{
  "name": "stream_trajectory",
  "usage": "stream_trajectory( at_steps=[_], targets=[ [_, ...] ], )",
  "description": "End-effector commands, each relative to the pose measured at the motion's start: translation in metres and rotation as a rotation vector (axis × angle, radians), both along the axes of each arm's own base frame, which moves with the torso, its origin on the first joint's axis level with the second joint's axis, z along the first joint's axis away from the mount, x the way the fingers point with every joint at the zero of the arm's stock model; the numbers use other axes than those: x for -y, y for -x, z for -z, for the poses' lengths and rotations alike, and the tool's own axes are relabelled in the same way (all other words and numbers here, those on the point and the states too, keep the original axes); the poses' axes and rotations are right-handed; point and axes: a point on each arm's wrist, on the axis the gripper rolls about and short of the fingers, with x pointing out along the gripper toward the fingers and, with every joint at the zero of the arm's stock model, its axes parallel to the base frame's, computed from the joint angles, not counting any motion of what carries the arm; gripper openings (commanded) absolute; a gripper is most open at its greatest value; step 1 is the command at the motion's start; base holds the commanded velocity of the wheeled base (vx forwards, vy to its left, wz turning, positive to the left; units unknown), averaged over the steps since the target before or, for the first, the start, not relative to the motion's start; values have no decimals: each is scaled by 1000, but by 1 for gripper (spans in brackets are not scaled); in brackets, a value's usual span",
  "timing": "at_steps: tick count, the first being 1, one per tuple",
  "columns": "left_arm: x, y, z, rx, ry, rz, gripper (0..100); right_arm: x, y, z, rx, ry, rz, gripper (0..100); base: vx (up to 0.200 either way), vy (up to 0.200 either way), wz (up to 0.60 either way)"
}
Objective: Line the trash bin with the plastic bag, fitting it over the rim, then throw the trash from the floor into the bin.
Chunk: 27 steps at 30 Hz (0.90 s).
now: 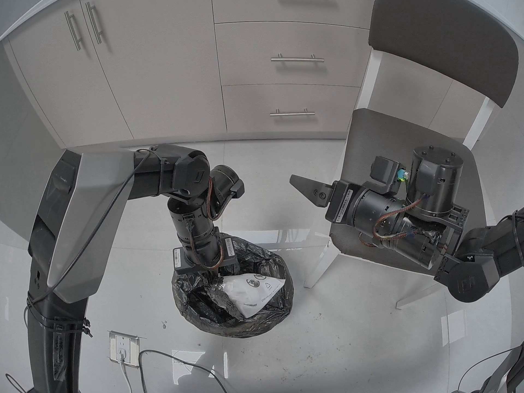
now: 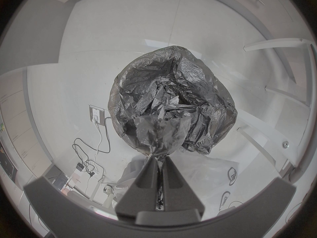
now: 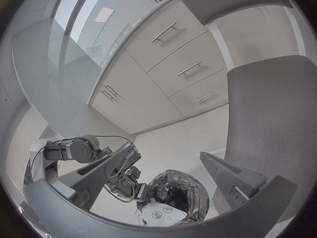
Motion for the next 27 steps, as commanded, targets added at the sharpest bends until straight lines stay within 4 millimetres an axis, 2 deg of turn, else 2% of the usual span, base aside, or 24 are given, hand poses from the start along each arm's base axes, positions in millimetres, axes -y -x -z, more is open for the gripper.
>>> stream_trajectory(
  at_steps=[1,7,8,21,27],
  targets=[
    [0,-2,3,0,0,-1,0,-1,0,1,-2,2,-3,100,0,0,0],
    [3,-3,6,5,4,2,0,-1,0,1,-2,2,-1,100,0,0,0],
    [3,-3,6,6,4,3,100,-1,0,1,-2,2,-3,100,0,0,0],
    [4,-5,7,26,13,-1,100,0,0,1,-2,2,-1,100,0,0,0],
    [12,1,6,25,5,16,100,0,0,1,-2,2,0,100,0,0,0]
  ],
)
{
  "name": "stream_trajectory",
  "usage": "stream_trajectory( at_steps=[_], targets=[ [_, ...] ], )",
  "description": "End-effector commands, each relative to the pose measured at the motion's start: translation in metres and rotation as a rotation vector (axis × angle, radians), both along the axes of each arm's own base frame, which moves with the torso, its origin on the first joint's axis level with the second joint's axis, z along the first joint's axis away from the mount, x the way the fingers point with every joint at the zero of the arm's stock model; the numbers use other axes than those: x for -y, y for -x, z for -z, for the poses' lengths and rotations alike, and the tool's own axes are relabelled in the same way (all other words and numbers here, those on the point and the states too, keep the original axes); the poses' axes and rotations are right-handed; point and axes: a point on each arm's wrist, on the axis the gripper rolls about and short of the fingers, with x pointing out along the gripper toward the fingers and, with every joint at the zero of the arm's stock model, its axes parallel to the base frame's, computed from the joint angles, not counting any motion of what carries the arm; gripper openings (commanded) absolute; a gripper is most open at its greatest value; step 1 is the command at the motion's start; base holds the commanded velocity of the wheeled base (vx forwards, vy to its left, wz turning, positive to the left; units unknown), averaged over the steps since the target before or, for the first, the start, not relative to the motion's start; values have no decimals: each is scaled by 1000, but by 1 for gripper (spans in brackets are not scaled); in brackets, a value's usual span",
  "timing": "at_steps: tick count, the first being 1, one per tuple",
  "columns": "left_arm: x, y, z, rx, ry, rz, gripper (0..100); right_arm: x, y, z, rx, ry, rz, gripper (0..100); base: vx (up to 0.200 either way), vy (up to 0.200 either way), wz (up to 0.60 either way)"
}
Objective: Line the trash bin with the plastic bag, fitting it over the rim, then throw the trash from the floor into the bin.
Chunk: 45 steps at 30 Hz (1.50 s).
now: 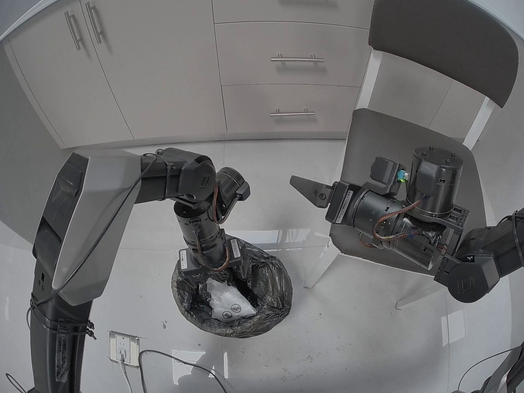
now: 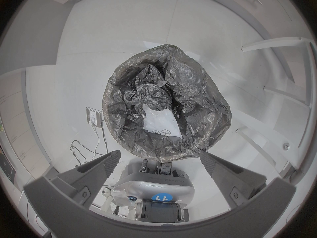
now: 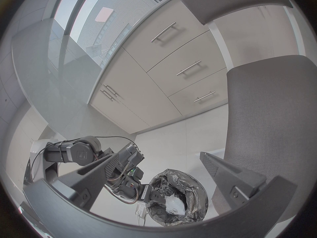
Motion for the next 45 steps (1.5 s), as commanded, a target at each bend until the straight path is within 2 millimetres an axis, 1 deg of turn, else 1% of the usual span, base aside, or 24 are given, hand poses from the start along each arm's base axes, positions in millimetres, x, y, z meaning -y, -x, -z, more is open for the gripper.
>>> stream_trajectory(
  at_steps=[1,7,8,10,11,13,14,17,18,22,25,30,33,34,36,39,40,41,43,45],
  targets=[
    [6,4,-1,2,-3,17,100,0,0,0,0,1,0,100,0,0,0],
    [11,6,3,0,-22,39,100,0,0,-1,1,-2,0,100,0,0,0],
    [11,6,3,0,-22,39,0,0,0,-1,1,-2,0,100,0,0,0],
    [17,8,12,17,-92,53,0,0,1,-2,4,-6,0,100,0,0,0],
    [17,8,12,19,-95,55,0,0,1,-2,5,-7,0,100,0,0,0],
    [21,9,19,31,-150,84,0,1,0,-2,8,-9,3,100,0,0,0],
    [23,8,27,29,-185,128,0,1,-1,-3,21,-20,6,100,0,0,0],
    [25,7,34,32,-204,157,0,1,-2,-3,38,-30,8,100,0,0,0],
    [27,5,42,23,-214,180,0,2,-2,-3,52,-42,7,100,0,0,0],
    [31,-3,64,46,-218,211,0,2,-3,-3,60,-49,9,100,0,0,0],
    [33,-7,75,58,-222,208,0,2,-3,-3,59,-48,9,100,0,0,0],
    [30,-11,89,37,-233,211,0,4,-5,-3,62,-50,17,100,0,0,0],
    [24,-17,99,28,-242,223,0,6,-7,-3,63,-51,24,100,0,0,0],
    [24,-17,99,28,-242,223,0,6,-7,-3,63,-51,24,100,0,0,0],
    [19,-21,109,22,-246,213,0,6,-7,-3,62,-50,26,100,0,0,0],
    [19,-22,123,7,-267,214,0,5,-8,-1,58,-47,26,100,0,0,0],
    [19,-22,123,7,-267,214,0,5,-8,-1,58,-47,26,100,0,0,0],
    [20,-25,136,37,-298,210,0,7,-10,0,56,-45,34,100,0,0,0],
    [23,-31,149,93,-311,199,0,10,-14,0,57,-45,43,100,0,0,0],
    [25,-35,156,129,-309,190,0,11,-15,-1,64,-52,38,100,0,0,0]
  ],
)
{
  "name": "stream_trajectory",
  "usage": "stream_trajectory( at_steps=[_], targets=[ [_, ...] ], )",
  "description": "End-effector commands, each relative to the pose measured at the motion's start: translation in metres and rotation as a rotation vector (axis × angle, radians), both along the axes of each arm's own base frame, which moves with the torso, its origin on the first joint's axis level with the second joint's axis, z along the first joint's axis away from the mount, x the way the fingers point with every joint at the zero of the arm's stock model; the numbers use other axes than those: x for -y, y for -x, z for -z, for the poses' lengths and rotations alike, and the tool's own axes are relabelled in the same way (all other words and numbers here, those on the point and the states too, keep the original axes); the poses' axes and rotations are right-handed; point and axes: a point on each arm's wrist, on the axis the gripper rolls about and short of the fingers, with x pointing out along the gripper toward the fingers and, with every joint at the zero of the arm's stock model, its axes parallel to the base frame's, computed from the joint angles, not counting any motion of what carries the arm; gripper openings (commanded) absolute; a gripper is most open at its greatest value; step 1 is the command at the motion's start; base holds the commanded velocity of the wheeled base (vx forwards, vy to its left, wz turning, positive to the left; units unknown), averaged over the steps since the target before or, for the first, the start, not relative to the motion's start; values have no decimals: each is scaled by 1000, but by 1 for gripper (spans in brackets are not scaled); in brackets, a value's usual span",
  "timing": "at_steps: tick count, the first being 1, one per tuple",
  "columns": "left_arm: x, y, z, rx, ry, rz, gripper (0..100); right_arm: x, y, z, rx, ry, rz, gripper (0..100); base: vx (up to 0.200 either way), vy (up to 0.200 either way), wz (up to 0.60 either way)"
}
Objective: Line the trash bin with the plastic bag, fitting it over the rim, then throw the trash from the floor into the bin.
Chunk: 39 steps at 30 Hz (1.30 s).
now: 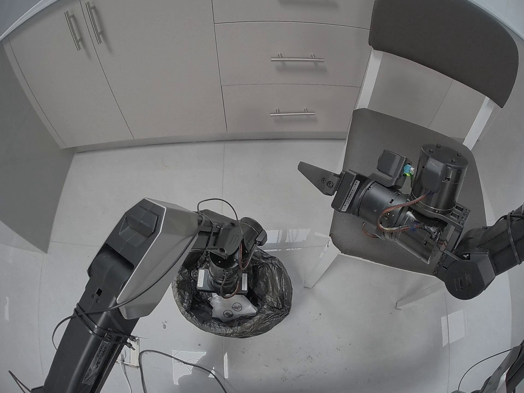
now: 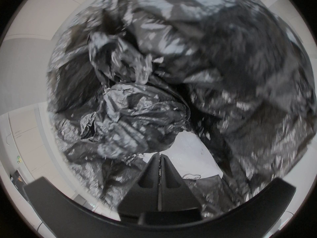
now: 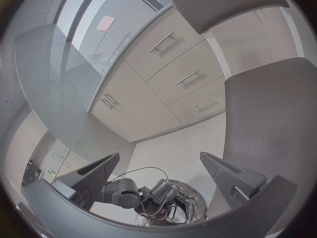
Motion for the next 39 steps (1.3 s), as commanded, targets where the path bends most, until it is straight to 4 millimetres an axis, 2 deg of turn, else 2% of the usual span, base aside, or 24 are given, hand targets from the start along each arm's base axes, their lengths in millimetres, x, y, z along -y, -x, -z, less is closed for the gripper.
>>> stream_trajectory(
  at_steps=[1,6,16,20,23,29,33,34,35,39],
  targets=[
    [1,-4,33,20,-32,-7,0,4,-6,2,3,-4,7,100,0,0,0],
    [1,-6,47,38,-86,22,0,5,-6,2,9,-26,-4,100,0,0,0],
    [5,-12,51,110,-113,78,0,3,-10,6,24,-39,-3,100,0,0,0],
    [3,-10,68,88,-147,82,0,3,-10,7,24,-39,-4,100,0,0,0],
    [3,-9,69,87,-151,82,0,3,-10,7,25,-40,-3,100,0,0,0],
    [8,-12,47,141,-131,81,0,5,-7,-1,42,-56,-3,100,0,0,0],
    [20,-9,4,214,-88,89,0,6,-5,-5,51,-62,-2,100,0,0,0],
    [21,-9,1,219,-85,90,0,6,-5,-5,51,-62,-2,100,0,0,0],
    [25,-6,-10,238,-74,102,0,6,-5,-4,50,-61,-2,100,0,0,0],
    [26,-5,-16,246,-69,107,0,6,-5,-4,49,-60,-2,100,0,0,0]
  ],
)
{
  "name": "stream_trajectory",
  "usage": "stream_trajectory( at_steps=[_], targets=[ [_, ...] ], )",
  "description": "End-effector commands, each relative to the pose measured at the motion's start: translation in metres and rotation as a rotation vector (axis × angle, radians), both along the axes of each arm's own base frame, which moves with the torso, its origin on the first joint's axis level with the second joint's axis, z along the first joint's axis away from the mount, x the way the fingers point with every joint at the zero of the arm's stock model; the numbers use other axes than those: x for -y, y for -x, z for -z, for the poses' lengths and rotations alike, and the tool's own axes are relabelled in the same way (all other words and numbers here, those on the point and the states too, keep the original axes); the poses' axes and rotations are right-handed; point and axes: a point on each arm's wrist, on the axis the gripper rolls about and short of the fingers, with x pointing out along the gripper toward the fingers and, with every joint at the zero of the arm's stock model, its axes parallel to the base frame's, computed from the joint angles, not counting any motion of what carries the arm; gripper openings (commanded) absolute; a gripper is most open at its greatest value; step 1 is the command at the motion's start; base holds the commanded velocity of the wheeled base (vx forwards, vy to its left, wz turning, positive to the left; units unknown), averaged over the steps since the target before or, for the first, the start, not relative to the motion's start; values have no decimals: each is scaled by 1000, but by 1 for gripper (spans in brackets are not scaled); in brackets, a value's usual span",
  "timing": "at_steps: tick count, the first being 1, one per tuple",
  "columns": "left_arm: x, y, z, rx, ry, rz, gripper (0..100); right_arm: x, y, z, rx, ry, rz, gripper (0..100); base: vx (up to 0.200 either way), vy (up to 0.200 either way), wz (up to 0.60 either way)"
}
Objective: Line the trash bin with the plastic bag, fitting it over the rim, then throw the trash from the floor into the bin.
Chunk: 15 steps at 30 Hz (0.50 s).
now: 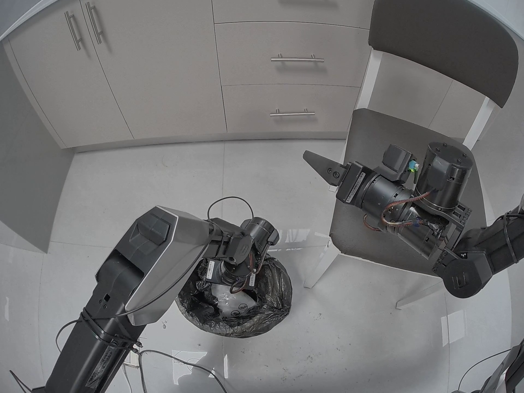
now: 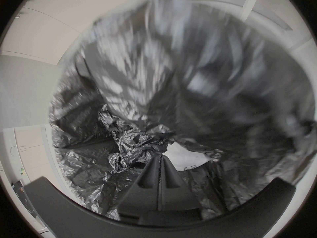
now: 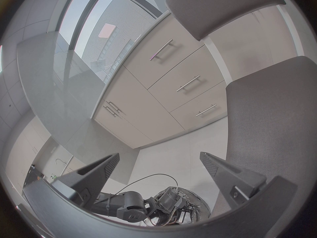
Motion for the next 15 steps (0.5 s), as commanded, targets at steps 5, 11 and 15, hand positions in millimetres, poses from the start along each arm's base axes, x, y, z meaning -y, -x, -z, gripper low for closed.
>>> stream_trajectory(
  at_steps=[5,11,15],
  targets=[
    [0,-1,-12,26,17,-2,0,1,1,-2,6,-4,0,100,0,0,0],
    [-10,-6,15,-19,-21,2,0,0,1,-3,19,-14,0,100,0,0,0],
    [-12,-12,35,-22,-47,59,0,1,1,0,54,-39,-3,100,0,0,0]
  ],
)
